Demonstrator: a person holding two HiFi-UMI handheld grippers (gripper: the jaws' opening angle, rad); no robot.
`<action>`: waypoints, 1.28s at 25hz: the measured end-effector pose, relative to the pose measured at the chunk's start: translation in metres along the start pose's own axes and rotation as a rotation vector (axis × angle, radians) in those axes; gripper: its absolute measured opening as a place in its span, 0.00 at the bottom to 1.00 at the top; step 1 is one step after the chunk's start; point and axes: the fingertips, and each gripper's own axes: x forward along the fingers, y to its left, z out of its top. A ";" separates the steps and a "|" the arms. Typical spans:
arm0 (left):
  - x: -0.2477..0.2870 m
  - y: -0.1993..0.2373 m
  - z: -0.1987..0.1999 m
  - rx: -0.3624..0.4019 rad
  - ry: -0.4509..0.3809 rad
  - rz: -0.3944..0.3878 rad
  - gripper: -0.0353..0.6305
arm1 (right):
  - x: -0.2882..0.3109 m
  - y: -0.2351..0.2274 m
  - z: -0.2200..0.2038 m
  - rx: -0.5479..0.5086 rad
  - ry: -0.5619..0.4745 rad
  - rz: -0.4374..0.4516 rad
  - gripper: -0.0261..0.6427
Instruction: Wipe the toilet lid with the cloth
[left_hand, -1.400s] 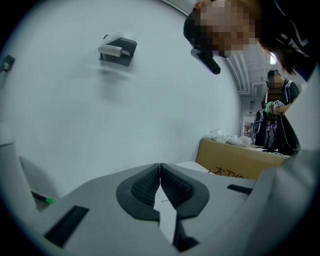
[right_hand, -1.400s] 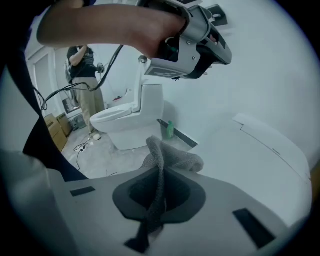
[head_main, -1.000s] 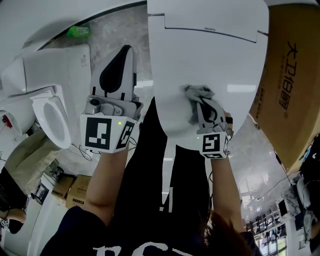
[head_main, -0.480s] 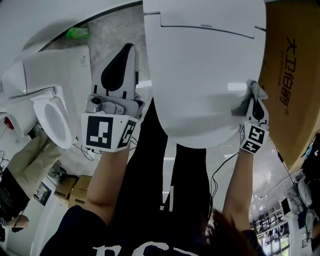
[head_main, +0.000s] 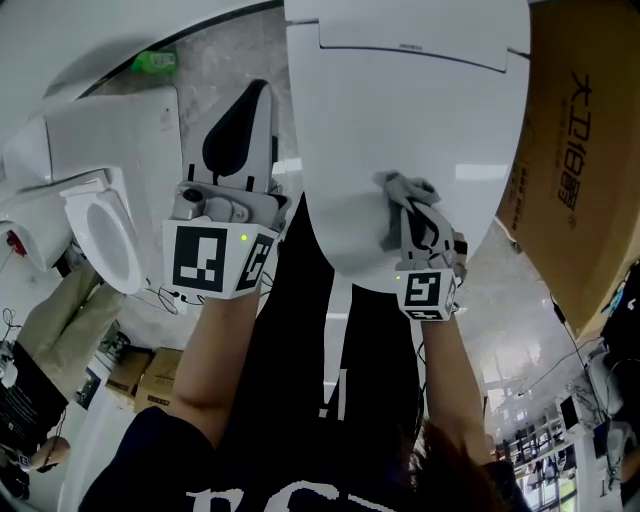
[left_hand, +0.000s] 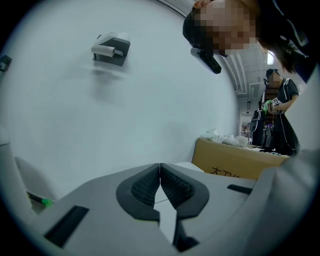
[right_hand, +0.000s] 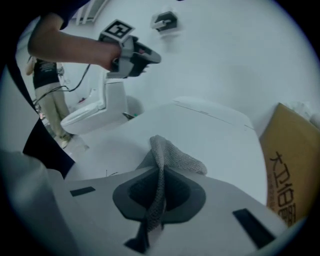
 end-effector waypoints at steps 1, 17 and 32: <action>-0.001 -0.001 0.000 -0.001 0.000 0.002 0.09 | 0.006 0.023 0.009 -0.019 -0.010 0.048 0.08; -0.039 -0.014 -0.014 -0.004 -0.006 0.063 0.09 | 0.005 0.084 0.008 -0.082 -0.051 0.192 0.08; -0.064 -0.053 -0.027 -0.021 -0.031 0.133 0.09 | -0.068 -0.120 -0.098 0.037 0.038 -0.187 0.08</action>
